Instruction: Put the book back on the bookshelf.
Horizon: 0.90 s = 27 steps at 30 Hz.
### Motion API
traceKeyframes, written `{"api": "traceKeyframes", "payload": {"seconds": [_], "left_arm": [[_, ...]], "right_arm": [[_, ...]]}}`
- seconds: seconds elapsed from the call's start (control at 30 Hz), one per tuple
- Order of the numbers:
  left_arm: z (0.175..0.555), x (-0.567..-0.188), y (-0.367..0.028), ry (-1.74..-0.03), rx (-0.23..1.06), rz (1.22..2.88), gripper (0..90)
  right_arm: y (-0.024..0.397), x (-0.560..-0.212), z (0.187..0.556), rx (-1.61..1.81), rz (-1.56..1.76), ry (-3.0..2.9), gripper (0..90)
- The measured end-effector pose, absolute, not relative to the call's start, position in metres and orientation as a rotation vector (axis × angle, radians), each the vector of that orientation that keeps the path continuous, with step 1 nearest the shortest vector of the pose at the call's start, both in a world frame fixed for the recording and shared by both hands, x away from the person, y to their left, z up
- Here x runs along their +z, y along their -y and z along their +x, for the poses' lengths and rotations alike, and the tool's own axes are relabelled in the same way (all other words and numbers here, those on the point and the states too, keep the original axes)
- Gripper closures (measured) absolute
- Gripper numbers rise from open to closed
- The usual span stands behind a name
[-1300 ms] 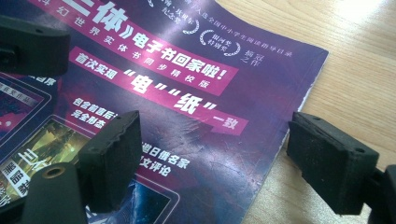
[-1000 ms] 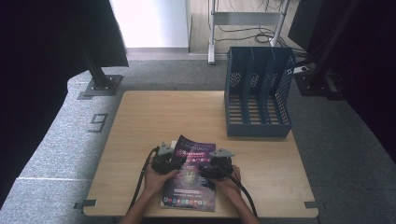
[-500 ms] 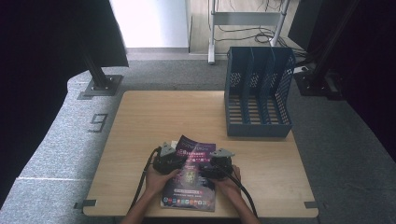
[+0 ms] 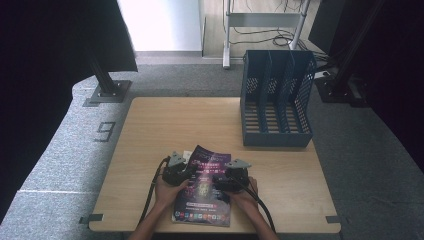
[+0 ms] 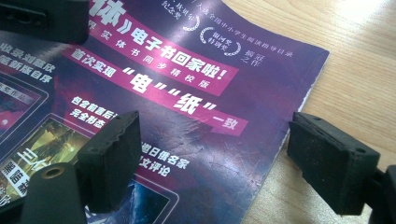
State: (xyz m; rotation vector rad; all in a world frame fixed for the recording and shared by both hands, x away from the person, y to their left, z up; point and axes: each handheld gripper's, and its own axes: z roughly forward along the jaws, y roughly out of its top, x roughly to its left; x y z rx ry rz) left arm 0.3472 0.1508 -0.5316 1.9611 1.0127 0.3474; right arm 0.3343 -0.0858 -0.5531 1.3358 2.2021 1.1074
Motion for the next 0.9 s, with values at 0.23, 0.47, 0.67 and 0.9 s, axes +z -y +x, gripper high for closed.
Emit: {"api": "traceKeyframes", "payload": {"seconds": [0.23,0.47,0.67,0.9], "left_arm": [[0.344,-0.530,-0.149,-0.984,0.351,1.931,84.3],[0.341,-0.526,-0.149,-0.953,0.355,1.904,86.2],[0.340,-0.524,-0.150,-0.932,0.342,1.886,86.8],[0.337,-0.519,-0.150,-0.900,0.337,1.862,87.3]], "right_arm": [[0.086,-0.553,0.334,1.107,1.334,-2.202,17.4],[0.086,-0.553,0.335,1.110,1.330,-2.202,17.4],[0.086,-0.552,0.334,1.110,1.315,-2.204,19.4],[0.092,-0.547,0.333,1.130,1.308,-2.160,21.4]]}}
